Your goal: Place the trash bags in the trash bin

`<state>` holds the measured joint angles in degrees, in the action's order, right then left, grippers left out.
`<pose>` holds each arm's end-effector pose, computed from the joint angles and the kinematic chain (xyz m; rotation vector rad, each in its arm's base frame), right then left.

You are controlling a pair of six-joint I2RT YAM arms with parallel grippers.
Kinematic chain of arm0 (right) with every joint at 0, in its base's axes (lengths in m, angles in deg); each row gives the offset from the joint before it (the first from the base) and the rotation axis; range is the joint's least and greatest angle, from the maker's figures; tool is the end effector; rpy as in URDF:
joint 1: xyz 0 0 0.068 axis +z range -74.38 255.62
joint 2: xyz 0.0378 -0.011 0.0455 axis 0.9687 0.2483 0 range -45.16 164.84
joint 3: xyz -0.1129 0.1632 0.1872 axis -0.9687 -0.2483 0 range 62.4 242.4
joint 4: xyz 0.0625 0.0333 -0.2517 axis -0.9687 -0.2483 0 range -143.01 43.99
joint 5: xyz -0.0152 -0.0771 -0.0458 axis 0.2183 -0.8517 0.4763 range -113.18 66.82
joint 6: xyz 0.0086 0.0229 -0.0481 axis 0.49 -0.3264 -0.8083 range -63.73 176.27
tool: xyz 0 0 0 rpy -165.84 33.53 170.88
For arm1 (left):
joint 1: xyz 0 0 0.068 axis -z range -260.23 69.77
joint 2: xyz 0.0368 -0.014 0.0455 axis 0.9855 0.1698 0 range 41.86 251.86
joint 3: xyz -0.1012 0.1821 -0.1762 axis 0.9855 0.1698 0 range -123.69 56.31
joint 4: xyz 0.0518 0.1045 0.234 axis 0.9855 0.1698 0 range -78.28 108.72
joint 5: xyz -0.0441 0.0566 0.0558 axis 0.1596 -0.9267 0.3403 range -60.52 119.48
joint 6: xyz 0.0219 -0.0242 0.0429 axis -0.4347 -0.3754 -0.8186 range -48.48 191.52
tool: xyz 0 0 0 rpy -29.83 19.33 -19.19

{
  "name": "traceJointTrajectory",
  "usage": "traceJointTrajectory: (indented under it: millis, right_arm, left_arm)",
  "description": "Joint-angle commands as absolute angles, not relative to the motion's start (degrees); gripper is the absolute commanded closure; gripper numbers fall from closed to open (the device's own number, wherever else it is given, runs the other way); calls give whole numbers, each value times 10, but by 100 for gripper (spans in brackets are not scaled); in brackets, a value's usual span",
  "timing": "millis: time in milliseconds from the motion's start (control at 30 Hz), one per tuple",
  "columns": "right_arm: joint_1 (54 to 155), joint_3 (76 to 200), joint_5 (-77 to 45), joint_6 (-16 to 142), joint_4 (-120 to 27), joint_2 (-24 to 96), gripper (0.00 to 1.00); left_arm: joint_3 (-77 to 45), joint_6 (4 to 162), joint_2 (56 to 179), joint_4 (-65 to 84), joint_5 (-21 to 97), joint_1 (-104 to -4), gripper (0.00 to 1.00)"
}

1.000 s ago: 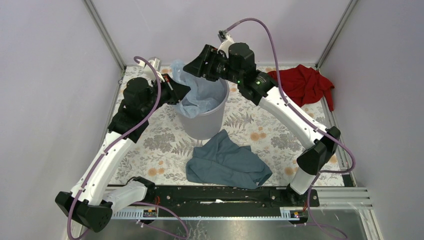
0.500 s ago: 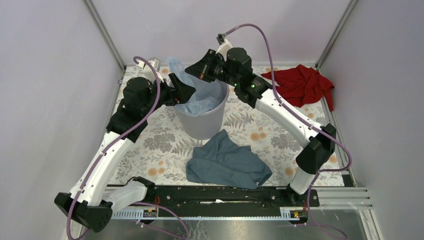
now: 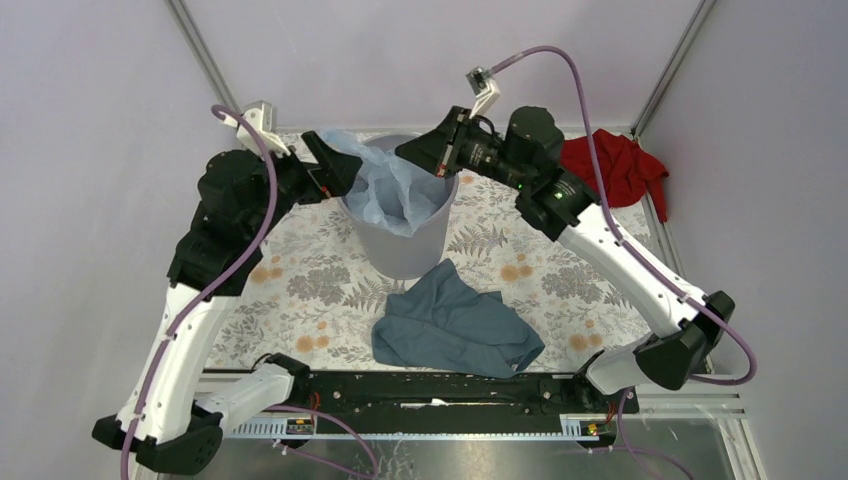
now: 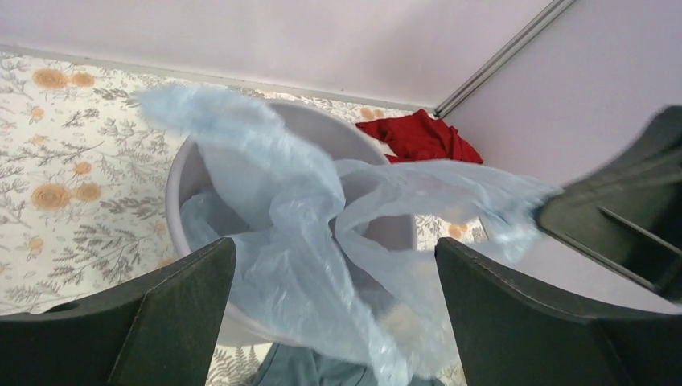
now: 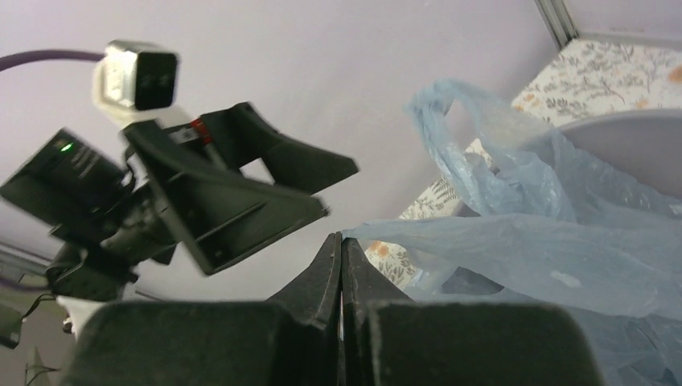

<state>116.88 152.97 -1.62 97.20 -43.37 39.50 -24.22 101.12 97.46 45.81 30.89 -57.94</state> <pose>0.2462 0.2334 0.4771 -0.3500 1.5622 1.4177 0.1624 -0.0675 0.4716 -0.0951 1.7778 -0.6830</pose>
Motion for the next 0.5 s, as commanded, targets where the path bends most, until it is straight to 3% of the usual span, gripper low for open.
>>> traceJointTrajectory:
  millis: [0,200,367,467]
  right_arm:
    - [1164,1521,5,939,-409,367,100]
    - [1161,1508,0,928,-406,349,100]
    - [1160,1506,-11,913,-422,342,100]
    - [1159,1497,-14,898,-429,330,100]
  left_arm:
    - [-271,1024,1033,421,325,-583,1]
    - [-293,1033,1082,403,246,-583,5]
    - [-318,1035,1107,439,199,-583,17]
    - [-320,1011,1114,435,181,-583,32]
